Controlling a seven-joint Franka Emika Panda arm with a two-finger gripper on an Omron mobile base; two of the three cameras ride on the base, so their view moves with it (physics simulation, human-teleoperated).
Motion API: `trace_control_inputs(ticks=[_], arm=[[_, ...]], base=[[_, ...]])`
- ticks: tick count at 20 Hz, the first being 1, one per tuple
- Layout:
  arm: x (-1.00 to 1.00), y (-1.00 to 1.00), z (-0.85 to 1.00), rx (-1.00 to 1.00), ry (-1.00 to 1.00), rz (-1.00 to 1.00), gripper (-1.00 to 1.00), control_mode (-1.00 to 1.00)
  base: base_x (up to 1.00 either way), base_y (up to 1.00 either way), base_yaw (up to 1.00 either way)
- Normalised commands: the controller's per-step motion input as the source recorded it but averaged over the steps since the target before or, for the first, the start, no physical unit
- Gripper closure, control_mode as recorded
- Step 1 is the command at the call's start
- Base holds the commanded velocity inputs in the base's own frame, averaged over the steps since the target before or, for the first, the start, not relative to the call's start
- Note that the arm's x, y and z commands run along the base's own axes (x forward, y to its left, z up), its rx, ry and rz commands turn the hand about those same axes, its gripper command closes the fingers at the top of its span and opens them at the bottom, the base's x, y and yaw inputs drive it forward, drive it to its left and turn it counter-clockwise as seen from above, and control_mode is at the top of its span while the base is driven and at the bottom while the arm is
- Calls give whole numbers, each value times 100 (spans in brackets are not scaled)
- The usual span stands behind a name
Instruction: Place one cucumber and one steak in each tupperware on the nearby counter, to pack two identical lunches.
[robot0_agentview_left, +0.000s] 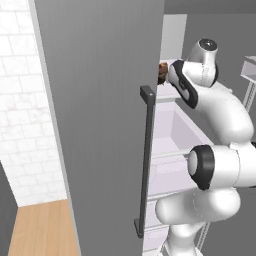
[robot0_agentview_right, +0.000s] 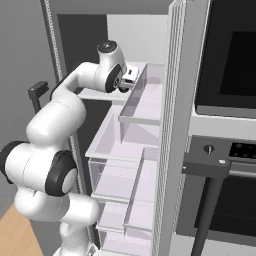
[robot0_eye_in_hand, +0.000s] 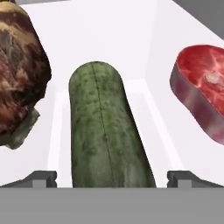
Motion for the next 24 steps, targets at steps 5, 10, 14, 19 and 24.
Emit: trace_control_inputs(ticks=[5,10,14,19,24], arm=[[17,-2,-25,0,0,3,100,-100],[1,0,-37,0,0,4,100,-100],[-11,0,-24,0,0,7,100,-100],[-73,0,0,0,0,1,100,-100],[-92,11,9,0,0,0,100,-100]], base=[[0,0,0],[0,0,0],[0,0,0],[0,0,0],[0,0,0]])
